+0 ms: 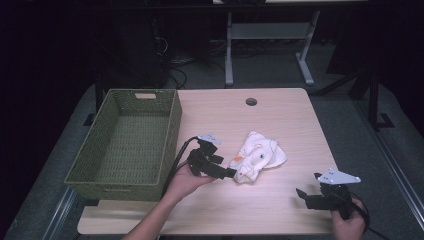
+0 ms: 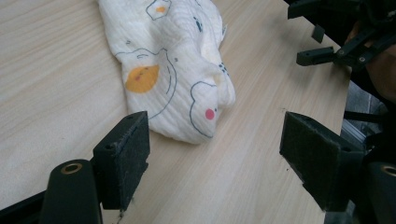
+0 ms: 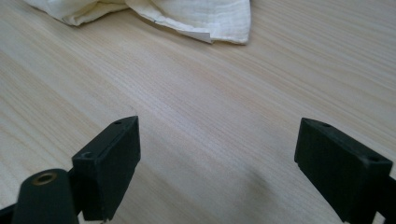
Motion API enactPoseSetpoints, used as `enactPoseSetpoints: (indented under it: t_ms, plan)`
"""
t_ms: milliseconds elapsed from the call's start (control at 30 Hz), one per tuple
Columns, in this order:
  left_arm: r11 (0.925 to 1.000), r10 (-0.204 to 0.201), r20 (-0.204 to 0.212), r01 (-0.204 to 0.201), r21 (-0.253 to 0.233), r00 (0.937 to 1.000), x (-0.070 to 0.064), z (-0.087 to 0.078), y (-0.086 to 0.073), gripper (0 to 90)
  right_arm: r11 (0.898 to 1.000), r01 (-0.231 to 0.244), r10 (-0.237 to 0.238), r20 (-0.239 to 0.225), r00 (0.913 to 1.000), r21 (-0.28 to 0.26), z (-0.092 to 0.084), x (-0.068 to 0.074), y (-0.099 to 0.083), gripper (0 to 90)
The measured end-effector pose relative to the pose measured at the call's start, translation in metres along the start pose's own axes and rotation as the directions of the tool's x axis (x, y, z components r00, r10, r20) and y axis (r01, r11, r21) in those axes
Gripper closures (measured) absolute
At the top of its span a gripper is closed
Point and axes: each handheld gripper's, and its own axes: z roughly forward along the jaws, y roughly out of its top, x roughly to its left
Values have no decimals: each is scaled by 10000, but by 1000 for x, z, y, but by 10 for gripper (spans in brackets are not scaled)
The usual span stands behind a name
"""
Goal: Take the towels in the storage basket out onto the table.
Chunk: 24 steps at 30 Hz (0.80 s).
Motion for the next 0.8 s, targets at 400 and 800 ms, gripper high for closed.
enactPoseSetpoints:
  t_ms: [400, 800]
  plan:
    - [10000, -23, -45, 23, -56, 10000, 0, -2, -24, 240, 10000, 29, -28, -32, 10000, 59, 2, 1, -1, 140]
    - [9999, -140, 100, 140, 4, 9999, 1, -7, -51, 241, 9999, -56, 56, -5, 10000, 109, -1, 0, -5, 140]
